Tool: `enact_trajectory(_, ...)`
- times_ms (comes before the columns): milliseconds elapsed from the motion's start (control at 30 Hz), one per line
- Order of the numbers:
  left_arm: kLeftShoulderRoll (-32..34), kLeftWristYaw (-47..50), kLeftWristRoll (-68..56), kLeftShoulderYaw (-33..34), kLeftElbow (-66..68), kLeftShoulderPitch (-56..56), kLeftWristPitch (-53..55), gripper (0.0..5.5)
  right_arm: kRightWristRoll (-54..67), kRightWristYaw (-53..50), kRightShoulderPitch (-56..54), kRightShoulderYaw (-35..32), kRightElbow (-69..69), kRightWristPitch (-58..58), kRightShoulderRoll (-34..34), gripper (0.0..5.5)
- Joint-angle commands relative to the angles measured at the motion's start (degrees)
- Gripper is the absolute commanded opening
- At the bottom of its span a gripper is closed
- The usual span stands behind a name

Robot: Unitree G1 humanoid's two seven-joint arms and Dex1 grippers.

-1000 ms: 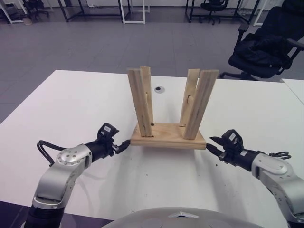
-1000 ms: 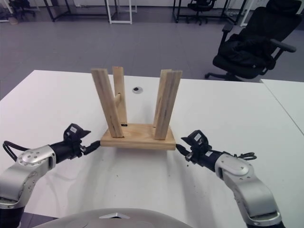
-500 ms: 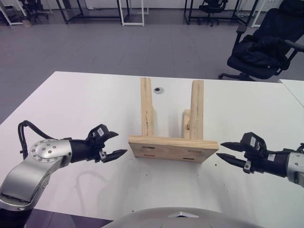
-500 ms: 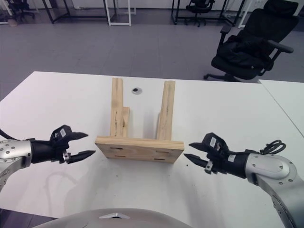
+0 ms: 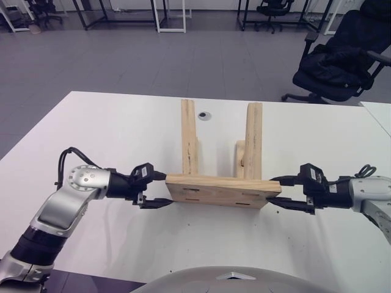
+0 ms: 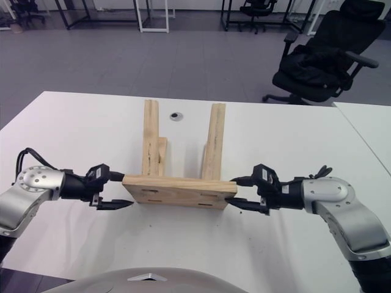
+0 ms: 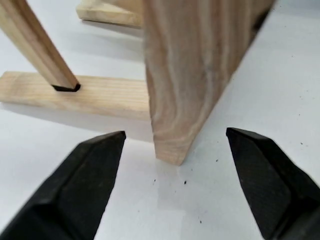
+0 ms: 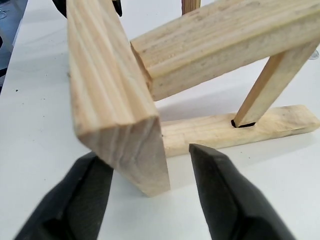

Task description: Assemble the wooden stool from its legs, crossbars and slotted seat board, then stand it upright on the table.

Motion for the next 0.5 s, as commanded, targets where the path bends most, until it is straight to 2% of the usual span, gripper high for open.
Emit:
enact_trajectory(33, -0.85, -0.91, 1.46, -2.12, 1.01, -2.84, -1.19, 3.5, -3.35, 0.37, -0.54, 3.65, 1.6, -2.2, -0.05, 2.46)
enact_trajectory(200, -0.67, -1.8, 2.15, -2.62, 2.23, -3.79, -2.8, 2.64, -3.75, -0.31, -0.89, 3.36, 2.88, -4.38, 1.18, 1.54)
enact_trajectory(400, -1.29, -2.52, 1.35, -2.59, 2.16, -4.23, -3.44, 1.61, -2.93, -0.03, -2.4, 2.84, 3.33, -5.51, 2.75, 1.49)
enact_trajectory(500, -1.76, -3.9, -2.97, -0.91, -0.14, -4.6, -1.06, 1.58, -1.59, 0.76, -2.74, 1.8, 3.32, -5.22, 2.65, 1.49)
